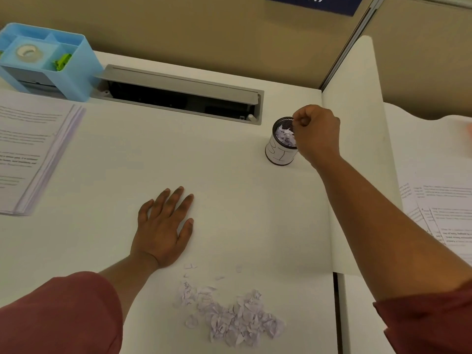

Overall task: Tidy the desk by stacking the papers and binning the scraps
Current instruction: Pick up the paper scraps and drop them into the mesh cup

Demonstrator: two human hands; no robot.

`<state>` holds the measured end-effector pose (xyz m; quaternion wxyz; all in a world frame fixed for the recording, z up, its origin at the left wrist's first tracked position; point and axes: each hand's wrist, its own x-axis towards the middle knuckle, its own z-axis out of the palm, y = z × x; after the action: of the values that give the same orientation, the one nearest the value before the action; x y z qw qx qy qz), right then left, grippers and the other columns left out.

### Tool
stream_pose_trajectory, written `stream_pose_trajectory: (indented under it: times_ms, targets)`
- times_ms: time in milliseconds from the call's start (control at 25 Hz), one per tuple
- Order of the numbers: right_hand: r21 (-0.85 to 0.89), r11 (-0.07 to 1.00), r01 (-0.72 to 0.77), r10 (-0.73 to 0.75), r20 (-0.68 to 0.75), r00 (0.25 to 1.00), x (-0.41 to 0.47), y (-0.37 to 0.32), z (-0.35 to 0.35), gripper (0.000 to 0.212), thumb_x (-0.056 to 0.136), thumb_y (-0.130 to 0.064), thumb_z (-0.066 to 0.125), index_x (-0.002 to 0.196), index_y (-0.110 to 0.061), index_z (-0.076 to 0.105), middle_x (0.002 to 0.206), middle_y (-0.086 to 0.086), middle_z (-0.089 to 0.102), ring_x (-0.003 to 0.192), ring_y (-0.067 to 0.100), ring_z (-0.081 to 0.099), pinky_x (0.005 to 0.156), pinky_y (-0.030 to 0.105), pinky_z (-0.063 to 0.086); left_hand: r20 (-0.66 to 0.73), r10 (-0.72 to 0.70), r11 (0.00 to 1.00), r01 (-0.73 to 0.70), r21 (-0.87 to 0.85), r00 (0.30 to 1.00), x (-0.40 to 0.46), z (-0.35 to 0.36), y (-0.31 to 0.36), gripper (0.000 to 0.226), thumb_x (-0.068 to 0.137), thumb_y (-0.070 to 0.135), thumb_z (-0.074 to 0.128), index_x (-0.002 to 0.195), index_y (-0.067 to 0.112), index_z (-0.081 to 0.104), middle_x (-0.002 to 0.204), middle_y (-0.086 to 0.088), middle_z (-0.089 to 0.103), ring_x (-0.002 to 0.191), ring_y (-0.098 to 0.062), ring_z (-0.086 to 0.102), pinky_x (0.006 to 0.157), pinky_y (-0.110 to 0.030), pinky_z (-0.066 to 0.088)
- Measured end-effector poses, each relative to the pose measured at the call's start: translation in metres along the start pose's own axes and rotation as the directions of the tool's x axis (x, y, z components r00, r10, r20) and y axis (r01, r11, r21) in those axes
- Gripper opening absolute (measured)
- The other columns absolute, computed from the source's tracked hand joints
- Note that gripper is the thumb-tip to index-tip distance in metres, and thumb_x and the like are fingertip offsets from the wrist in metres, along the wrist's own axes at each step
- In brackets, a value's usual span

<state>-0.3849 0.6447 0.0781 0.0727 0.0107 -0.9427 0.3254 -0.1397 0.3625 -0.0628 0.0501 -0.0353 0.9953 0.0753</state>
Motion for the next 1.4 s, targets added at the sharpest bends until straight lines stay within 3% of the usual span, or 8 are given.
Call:
stream_pose_trajectory:
  times_ms: [160,280,440,600,720,920,1160,1400]
  targets:
    - [0.062,0.998,0.025,-0.021,-0.056,0.998,-0.025,-0.009,0.0,0.019,0.08,-0.004,0.059,0.084,-0.018,0.07,0.078,-0.005,0.067,0.075,0.016,0.063,0.074,0.034,0.056,-0.001,0.002,1.0,-0.002,0.009,1.0,0.001,-0.001,0.0,0.061,0.101,0.053,0.023,0.159,0.035,0.025,0.168,0.007,0.017,0.155,-0.021,0.014,0.121,-0.045,0.011]
    - [0.112,0.985,0.128,-0.146,0.166,0.975,-0.081,-0.012,0.013,0.02,0.083,-0.004,0.063,0.093,-0.015,0.076,0.09,0.003,0.075,0.08,0.019,0.067,0.081,0.035,0.056,0.001,0.009,1.0,-0.009,0.002,1.0,0.001,-0.003,0.001,0.061,0.101,0.053,0.022,0.159,0.035,0.025,0.168,0.006,0.018,0.155,-0.021,0.015,0.121,-0.046,0.013]
    - [0.124,0.969,0.214,-0.244,0.617,0.748,-0.174,-0.005,0.04,0.029,0.09,-0.004,0.058,0.113,-0.011,0.074,0.11,0.008,0.072,0.099,0.026,0.067,0.091,0.04,0.053,0.003,0.009,1.0,-0.009,-0.005,1.0,0.001,-0.004,0.002,0.061,0.101,0.052,0.022,0.159,0.034,0.025,0.168,0.006,0.018,0.155,-0.021,0.015,0.122,-0.047,0.013]
    - [0.161,0.906,0.391,-0.359,0.781,0.511,-0.234,-0.005,0.061,0.041,0.09,-0.01,0.053,0.129,-0.006,0.065,0.129,0.013,0.063,0.115,0.032,0.057,0.099,0.045,0.048,-0.002,0.001,1.0,-0.001,-0.018,1.0,0.0,-0.007,0.004,0.058,0.102,0.047,0.02,0.158,0.033,0.028,0.168,0.006,0.02,0.155,-0.02,0.015,0.121,-0.046,0.012]
    - [0.171,0.83,0.531,-0.43,0.803,0.413,-0.259,-0.016,0.068,0.049,0.095,-0.026,0.055,0.14,-0.006,0.054,0.144,0.011,0.052,0.127,0.031,0.045,0.104,0.043,0.045,-0.011,0.006,1.0,-0.006,-0.022,1.0,0.001,-0.006,0.004,0.057,0.103,0.044,0.019,0.158,0.032,0.029,0.167,0.005,0.022,0.154,-0.021,0.016,0.121,-0.046,0.013]
    - [0.113,0.703,0.702,-0.525,0.748,0.405,-0.291,-0.025,0.086,0.062,0.089,-0.053,0.064,0.138,-0.016,0.056,0.138,0.009,0.055,0.118,0.03,0.051,0.087,0.041,0.051,-0.011,0.007,1.0,-0.007,-0.01,1.0,0.001,-0.004,0.003,0.057,0.103,0.043,0.018,0.158,0.032,0.029,0.167,0.005,0.021,0.154,-0.021,0.016,0.121,-0.046,0.013]
    - [0.088,0.616,0.783,-0.549,0.761,0.346,-0.301,-0.022,0.086,0.019,0.076,-0.007,0.07,0.093,-0.014,0.072,0.093,0.004,0.057,0.08,0.024,0.052,0.045,0.028,0.028,-0.01,0.004,1.0,-0.004,-0.01,1.0,0.002,-0.004,0.003,0.057,0.103,0.043,0.018,0.158,0.033,0.029,0.167,0.005,0.023,0.154,-0.021,0.017,0.121,-0.047,0.014]
    - [0.001,0.776,0.631,-0.404,0.768,0.496,-0.264,-0.01,0.064,0.019,0.08,0.014,0.051,0.088,-0.001,0.06,0.091,0.013,0.053,0.08,0.028,0.045,0.054,0.038,0.041,-0.024,0.002,1.0,-0.003,-0.025,1.0,0.001,-0.005,0.003,0.057,0.102,0.043,0.02,0.157,0.032,0.031,0.167,0.005,0.024,0.153,-0.021,0.019,0.12,-0.047,0.015]
